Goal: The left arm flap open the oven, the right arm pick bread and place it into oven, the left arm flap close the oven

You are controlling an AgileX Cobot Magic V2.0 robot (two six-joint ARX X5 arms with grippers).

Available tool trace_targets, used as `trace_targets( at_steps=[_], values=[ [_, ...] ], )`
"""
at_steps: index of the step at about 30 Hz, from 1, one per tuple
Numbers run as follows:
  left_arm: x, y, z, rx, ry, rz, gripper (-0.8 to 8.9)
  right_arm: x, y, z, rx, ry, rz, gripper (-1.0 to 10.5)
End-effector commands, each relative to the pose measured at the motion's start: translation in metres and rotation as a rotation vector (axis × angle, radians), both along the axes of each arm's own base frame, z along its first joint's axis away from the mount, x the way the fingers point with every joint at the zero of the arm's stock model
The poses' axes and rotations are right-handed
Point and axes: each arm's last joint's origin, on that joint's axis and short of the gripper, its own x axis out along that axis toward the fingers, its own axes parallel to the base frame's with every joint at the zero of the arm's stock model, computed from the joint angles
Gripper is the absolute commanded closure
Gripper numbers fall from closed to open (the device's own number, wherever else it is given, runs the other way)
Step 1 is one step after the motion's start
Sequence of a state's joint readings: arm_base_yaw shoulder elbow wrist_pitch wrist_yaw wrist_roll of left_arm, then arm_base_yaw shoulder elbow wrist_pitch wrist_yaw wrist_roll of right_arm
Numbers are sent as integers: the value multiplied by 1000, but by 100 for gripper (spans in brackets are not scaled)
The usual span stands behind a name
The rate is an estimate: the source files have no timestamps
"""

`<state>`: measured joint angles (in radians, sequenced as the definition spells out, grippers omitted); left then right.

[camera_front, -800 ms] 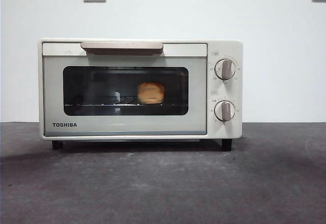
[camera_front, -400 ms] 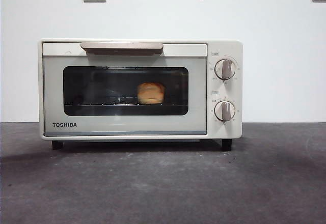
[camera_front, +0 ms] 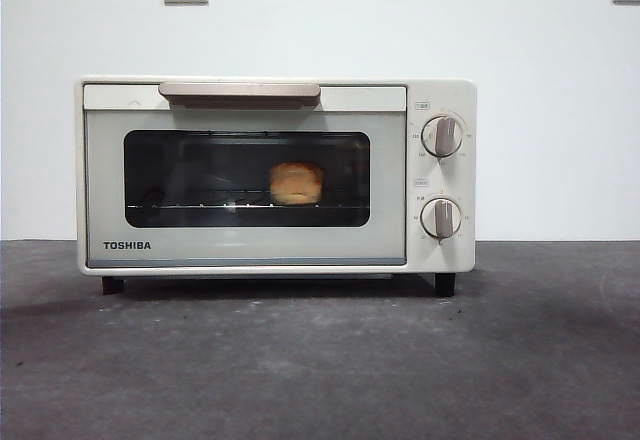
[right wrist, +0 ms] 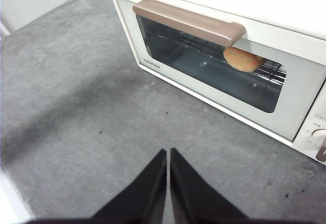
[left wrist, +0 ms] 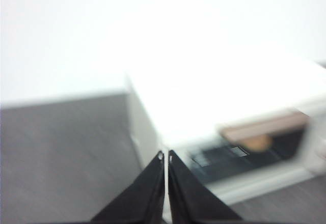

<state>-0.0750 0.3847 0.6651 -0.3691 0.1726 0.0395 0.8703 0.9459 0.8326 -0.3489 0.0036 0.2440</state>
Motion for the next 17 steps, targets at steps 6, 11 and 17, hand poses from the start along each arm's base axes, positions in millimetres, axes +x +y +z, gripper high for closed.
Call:
trace_targets(
  at_steps=[6,11,17],
  values=[
    [0,10,-55,28,-112,232,794,0,3,2,13,-2,2,941],
    [0,14,-93,41,-62,334,794,0,3,2,13,-2,2,940],
    [1,15,-128,54,-5,369,793,0,3,2,13,-2,2,941]
  ],
)
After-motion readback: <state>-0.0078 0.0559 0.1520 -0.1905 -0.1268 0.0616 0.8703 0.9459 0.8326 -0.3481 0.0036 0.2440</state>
